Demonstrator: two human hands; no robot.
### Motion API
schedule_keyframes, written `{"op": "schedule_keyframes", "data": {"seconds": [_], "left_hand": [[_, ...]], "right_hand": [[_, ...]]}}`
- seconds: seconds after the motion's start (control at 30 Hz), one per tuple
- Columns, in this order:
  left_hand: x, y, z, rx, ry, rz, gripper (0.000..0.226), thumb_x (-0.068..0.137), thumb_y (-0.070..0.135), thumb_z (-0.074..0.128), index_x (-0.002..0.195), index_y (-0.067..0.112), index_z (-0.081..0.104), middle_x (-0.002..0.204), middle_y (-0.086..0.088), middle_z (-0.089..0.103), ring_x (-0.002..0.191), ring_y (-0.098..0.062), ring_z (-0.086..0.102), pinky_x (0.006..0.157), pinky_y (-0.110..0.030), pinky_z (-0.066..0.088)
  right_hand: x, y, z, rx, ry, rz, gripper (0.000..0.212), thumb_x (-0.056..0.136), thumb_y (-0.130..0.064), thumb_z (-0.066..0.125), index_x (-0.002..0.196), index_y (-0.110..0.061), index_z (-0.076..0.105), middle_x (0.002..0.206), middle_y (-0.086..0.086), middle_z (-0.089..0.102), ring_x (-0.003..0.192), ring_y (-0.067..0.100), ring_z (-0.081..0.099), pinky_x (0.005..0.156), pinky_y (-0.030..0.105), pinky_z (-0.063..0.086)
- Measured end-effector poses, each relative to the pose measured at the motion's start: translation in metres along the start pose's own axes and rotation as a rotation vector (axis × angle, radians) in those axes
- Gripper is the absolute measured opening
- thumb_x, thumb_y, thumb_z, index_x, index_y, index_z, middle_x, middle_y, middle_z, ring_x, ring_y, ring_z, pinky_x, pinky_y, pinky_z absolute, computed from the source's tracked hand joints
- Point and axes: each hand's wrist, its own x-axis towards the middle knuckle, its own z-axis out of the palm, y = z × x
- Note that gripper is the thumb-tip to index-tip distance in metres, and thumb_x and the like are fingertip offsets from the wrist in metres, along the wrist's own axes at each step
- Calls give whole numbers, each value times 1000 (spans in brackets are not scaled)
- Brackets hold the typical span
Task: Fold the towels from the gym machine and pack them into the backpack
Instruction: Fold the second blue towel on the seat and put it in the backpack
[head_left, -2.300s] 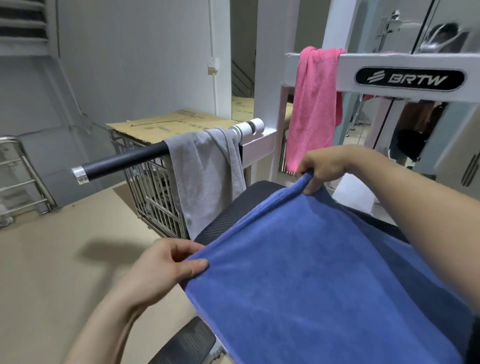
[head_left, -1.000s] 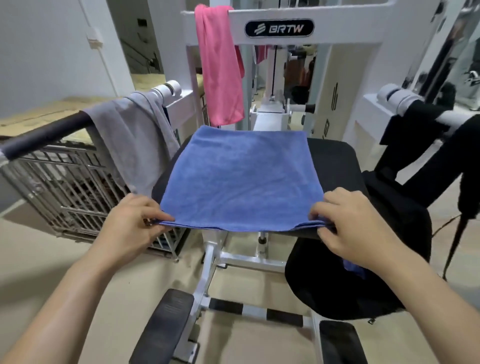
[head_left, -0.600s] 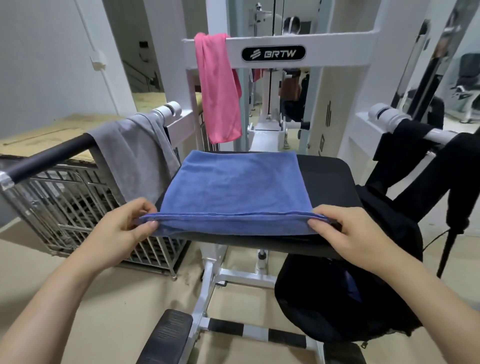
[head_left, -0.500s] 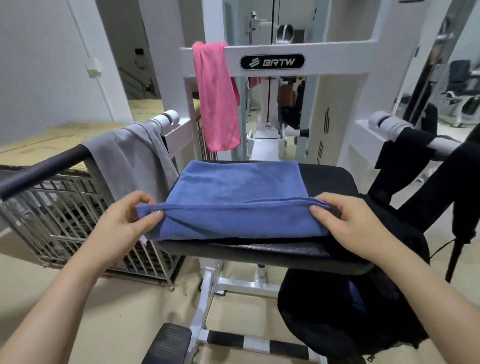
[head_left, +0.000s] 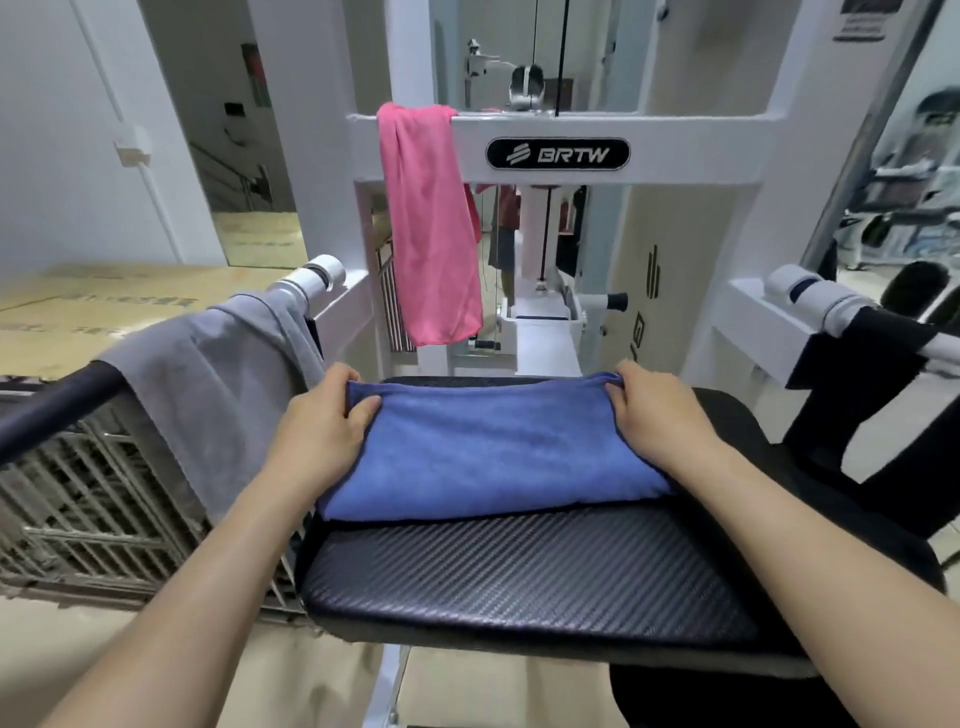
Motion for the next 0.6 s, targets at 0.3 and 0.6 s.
{"op": "schedule_keyframes", "data": {"seconds": [0.3,0.6], "left_hand": [[29,-17,3,-61,-270,53,39,80,39,72,117,37,62,106,5,58,103,-14,53,92,-28,40],[5,14,-23,-678,-331,6,40,59,30,79,57,18,41,51,9,41,48,-5,36,43,-17,28]], "right_hand": [[23,4,-29,127,-309,71,30,84,-27,64,112,-19,65,104,6,67,94,24,61,72,29,46],[41,8,-55,678,-451,176,22,82,3,57,74,-16,51,68,6,46,59,17,40,52,28,27]]}}
